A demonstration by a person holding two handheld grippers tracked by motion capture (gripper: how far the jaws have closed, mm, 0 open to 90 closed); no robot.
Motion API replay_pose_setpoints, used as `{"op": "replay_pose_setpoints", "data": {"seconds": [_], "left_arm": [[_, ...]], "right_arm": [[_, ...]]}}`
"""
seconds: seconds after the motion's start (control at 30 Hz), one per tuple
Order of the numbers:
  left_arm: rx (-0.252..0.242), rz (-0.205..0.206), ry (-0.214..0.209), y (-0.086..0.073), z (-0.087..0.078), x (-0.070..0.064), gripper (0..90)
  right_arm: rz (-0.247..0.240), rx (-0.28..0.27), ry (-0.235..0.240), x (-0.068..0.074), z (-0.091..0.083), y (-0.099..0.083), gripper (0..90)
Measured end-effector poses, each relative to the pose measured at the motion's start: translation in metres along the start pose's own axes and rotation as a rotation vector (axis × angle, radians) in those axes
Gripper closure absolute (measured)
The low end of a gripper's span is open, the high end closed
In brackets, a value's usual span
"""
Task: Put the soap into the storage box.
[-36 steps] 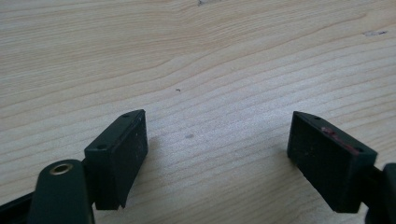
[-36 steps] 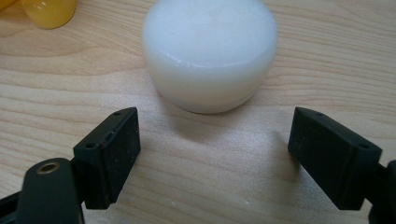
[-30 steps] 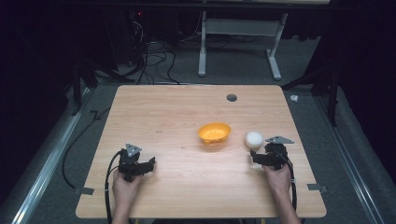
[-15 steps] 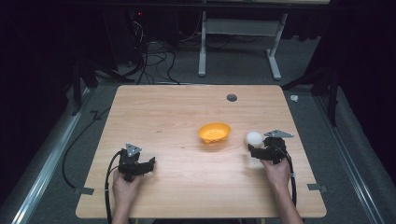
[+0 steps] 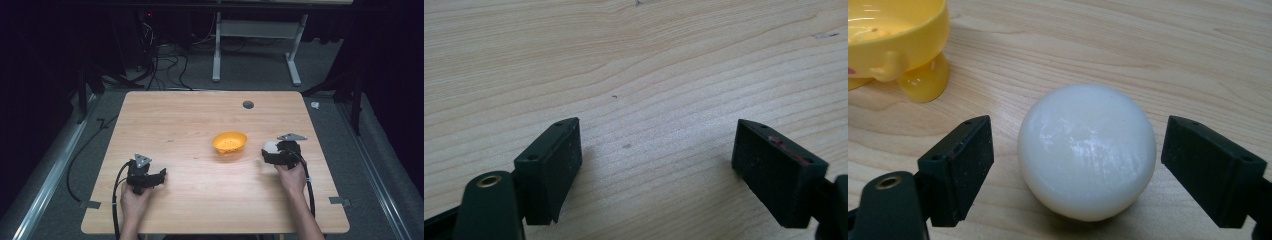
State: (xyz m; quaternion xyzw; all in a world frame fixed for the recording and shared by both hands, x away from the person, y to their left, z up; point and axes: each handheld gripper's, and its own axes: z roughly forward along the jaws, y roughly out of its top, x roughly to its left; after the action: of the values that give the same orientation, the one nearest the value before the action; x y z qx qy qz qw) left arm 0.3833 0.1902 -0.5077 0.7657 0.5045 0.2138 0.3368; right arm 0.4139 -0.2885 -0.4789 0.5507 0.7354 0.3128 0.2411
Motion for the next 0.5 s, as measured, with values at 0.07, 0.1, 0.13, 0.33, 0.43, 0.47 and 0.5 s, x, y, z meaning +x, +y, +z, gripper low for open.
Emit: {"op": "replay_pose_setpoints", "data": {"seconds": [0.07, 0.1, 0.13, 0.33, 0.43, 0.47, 0.5], "left_arm": [[0.000, 0.000, 0.000, 0.000, 0.000, 0.000, 20.5], [0.000, 0.000, 0.000, 0.000, 0.000, 0.000, 20.5], [0.000, 0.000, 0.000, 0.000, 0.000, 0.000, 20.5], [0.000, 0.000, 0.000, 0.000, 0.000, 0.000, 20.5], [0.000, 0.000, 0.000, 0.000, 0.000, 0.000, 20.5], [0.000, 0.000, 0.000, 0.000, 0.000, 0.000, 20.5], [0.000, 0.000, 0.000, 0.000, 0.000, 0.000, 20.5]], "right_arm": [[0.000, 0.001, -0.004, 0.000, 0.002, 0.000, 14.6], [0.000, 0.009, -0.012, -0.001, 0.005, -0.001, 14.7], [0.005, 0.020, -0.011, -0.001, 0.008, -0.002, 14.9], [0.007, 0.028, -0.015, -0.002, 0.014, -0.004, 17.6], [0.011, 0.037, -0.017, -0.002, 0.017, -0.005, 19.7], [0.013, 0.042, -0.019, -0.003, 0.018, -0.005, 20.4], [0.013, 0.042, -0.019, -0.003, 0.018, -0.005, 20.4]]}}
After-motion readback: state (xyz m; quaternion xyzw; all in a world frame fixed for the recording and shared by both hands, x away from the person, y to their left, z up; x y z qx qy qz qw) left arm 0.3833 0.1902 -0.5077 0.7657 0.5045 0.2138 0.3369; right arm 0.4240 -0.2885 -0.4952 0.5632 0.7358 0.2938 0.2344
